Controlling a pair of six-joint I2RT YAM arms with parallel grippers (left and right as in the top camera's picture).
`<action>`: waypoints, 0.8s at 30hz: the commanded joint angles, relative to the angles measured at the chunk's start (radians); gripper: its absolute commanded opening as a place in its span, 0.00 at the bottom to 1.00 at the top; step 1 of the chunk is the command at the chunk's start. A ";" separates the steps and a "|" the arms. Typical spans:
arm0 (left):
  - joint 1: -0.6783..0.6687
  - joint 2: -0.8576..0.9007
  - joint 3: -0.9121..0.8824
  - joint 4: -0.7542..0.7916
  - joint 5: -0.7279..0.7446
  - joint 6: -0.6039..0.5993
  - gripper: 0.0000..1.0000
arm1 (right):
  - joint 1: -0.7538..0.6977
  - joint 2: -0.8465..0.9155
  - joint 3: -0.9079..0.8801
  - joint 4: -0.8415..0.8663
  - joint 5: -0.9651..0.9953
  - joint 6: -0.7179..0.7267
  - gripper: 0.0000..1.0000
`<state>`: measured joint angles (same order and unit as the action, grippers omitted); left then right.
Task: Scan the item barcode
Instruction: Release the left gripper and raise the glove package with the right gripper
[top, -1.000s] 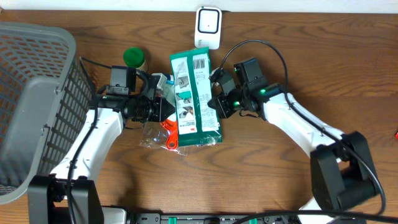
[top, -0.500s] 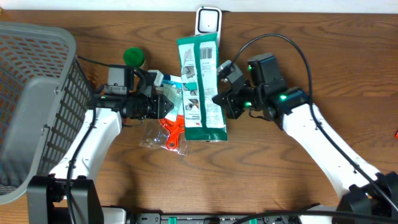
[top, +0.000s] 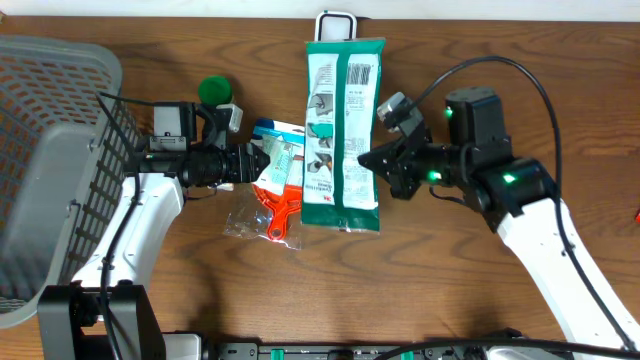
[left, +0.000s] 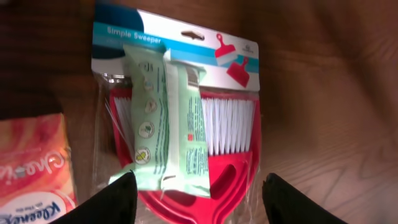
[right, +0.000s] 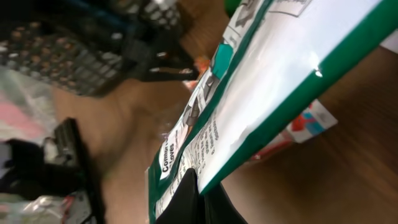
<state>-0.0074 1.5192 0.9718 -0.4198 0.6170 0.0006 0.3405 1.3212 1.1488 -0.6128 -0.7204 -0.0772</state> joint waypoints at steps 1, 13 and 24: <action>0.005 -0.008 -0.007 0.016 -0.009 -0.002 0.66 | -0.010 -0.055 -0.001 -0.031 -0.064 -0.050 0.01; 0.005 -0.008 -0.007 0.041 -0.008 -0.024 0.68 | -0.041 -0.187 -0.001 -0.033 -0.276 0.097 0.01; 0.005 -0.008 -0.007 0.042 -0.008 -0.024 0.68 | -0.090 -0.225 -0.001 0.007 -0.507 0.250 0.01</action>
<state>-0.0074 1.5192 0.9718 -0.3817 0.6174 -0.0227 0.2569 1.1114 1.1488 -0.6121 -1.1027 0.1135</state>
